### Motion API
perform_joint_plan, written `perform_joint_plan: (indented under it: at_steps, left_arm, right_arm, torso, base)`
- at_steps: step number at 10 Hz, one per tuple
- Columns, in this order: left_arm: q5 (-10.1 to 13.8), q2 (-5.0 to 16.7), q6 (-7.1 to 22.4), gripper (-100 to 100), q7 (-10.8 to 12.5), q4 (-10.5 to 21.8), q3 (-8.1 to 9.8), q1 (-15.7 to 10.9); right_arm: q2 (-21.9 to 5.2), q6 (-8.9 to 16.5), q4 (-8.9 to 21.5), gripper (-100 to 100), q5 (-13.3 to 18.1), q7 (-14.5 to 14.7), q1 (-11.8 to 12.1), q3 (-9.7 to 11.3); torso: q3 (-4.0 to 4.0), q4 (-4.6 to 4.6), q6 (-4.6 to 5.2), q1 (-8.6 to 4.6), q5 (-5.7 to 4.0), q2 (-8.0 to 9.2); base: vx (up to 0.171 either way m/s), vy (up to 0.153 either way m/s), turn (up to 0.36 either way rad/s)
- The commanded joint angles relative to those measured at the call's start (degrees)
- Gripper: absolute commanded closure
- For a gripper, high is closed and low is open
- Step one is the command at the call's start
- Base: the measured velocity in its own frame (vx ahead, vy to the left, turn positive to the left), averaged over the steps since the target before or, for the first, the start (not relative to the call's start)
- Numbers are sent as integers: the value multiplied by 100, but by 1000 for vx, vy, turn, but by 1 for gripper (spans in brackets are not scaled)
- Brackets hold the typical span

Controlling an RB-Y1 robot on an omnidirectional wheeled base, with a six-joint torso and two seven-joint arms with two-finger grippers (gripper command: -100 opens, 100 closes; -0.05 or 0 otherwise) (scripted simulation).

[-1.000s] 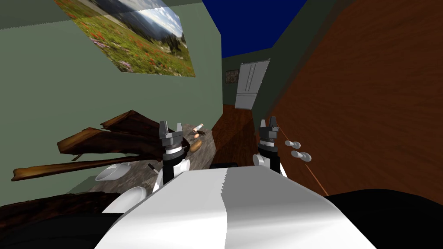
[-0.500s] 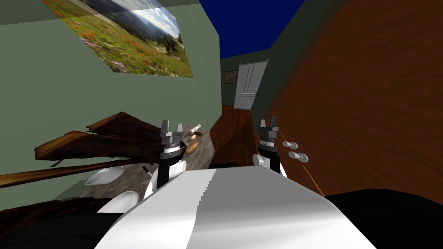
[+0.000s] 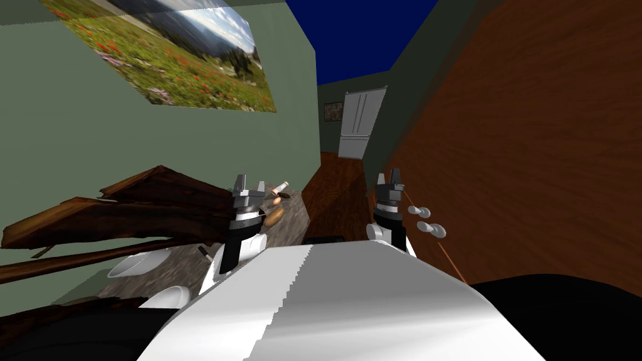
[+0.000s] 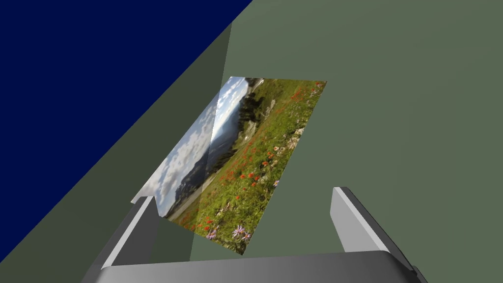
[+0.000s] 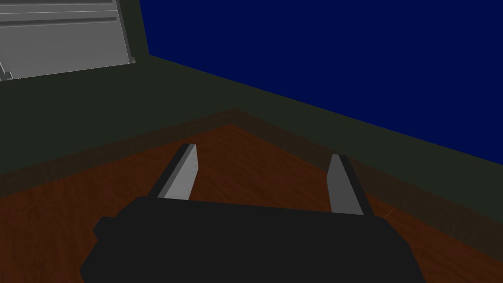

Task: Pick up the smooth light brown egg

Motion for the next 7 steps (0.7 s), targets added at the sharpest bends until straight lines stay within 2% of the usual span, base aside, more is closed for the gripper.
perform_joint_plan:
  at_steps: [1, 2, 3, 4, 5, 6, 7]
  left_arm:
    - [116, 59, 286, -100, 91, -56, 57, 31]
    - [116, 59, 322, -100, 91, -56, 57, 31]
    - [221, 99, 551, -100, 176, -101, 109, 55]
    - [221, 99, 602, -100, 176, -101, 109, 55]
    - [330, 131, 838, -100, 263, -145, 164, 79]
    - [330, 131, 892, -100, 263, -145, 164, 79]
    - [441, 158, 1098, -100, 355, -188, 222, 103]
  right_arm:
    - [0, 0, 0, 0, 0, 0, 0, 0]
    - [0, 0, 0, 0, 0, 0, 0, 0]
    - [0, 0, 0, 0, 0, 0, 0, 0]
    - [0, 0, 0, 0, 0, 0, 0, 0]
    - [0, 0, 0, 0, 0, 0, 0, 0]
    - [0, 0, 0, 0, 0, 0, 0, 0]
    - [0, 0, 0, 0, 0, 0, 0, 0]
  torso:
    - [0, 0, 0, 0, 0, 0]
    - [-1, 0, 0, 0, 0, -3]
    - [-1, -1, 0, 2, 1, -3]
    - [-2, -1, 0, -2, 0, -4]
    - [-2, -1, 0, -1, 0, -3]
    - [-3, -1, 0, -2, 0, -5]
    - [-2, -1, 0, 2, 0, -4]
  base:
    - [36, -30, -23]
    - [35, -26, -7]
    - [37, -41, -20]
    - [34, -34, -7]
    - [43, -36, -19]
    - [39, -25, -7]
    - [49, -33, -18]
